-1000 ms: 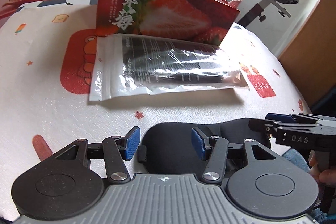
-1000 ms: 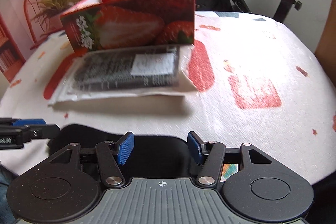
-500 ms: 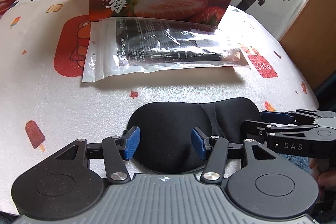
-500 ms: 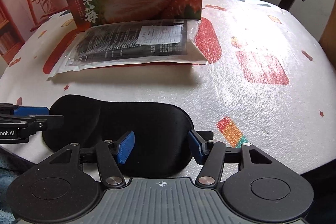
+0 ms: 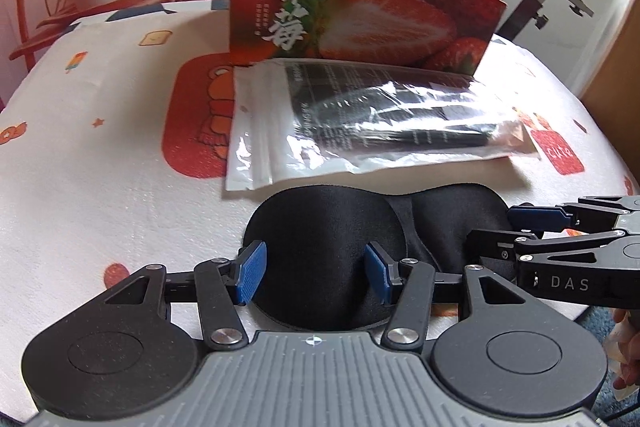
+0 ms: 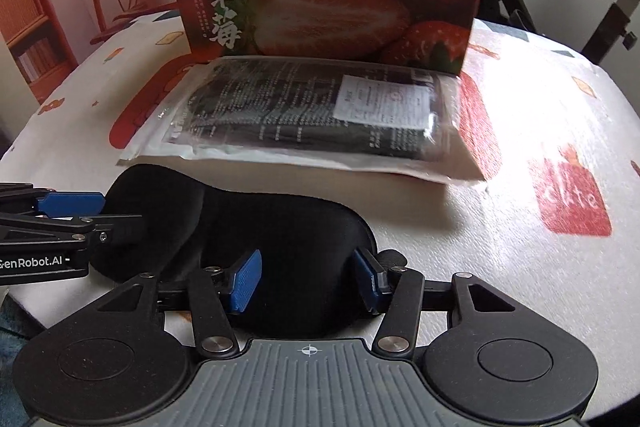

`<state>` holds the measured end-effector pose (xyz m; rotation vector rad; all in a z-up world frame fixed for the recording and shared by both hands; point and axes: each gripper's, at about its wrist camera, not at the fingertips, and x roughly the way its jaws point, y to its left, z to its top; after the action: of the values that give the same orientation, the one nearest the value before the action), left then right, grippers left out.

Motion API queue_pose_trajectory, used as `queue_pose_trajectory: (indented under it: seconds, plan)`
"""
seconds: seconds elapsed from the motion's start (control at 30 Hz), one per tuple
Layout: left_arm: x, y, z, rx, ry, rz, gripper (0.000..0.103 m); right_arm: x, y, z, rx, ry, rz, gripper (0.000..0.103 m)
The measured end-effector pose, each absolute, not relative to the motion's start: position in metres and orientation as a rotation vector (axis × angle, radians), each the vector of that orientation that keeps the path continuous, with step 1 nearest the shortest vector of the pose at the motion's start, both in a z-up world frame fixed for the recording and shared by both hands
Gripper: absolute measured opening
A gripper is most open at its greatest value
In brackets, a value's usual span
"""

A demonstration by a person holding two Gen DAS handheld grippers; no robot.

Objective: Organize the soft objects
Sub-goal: 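Close the left tool on the black eye mask while the right tool closes on it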

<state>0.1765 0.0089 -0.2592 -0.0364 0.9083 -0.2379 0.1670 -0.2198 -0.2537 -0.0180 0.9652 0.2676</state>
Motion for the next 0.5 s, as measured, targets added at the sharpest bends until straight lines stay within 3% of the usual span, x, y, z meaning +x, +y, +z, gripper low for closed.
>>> queue_pose_trajectory:
  seconds: [0.5]
  plan:
    - [0.174,0.023,-0.258,-0.152,0.910,-0.201,0.056,0.155,-0.223,-0.260,-0.026,0.876,0.311,0.048]
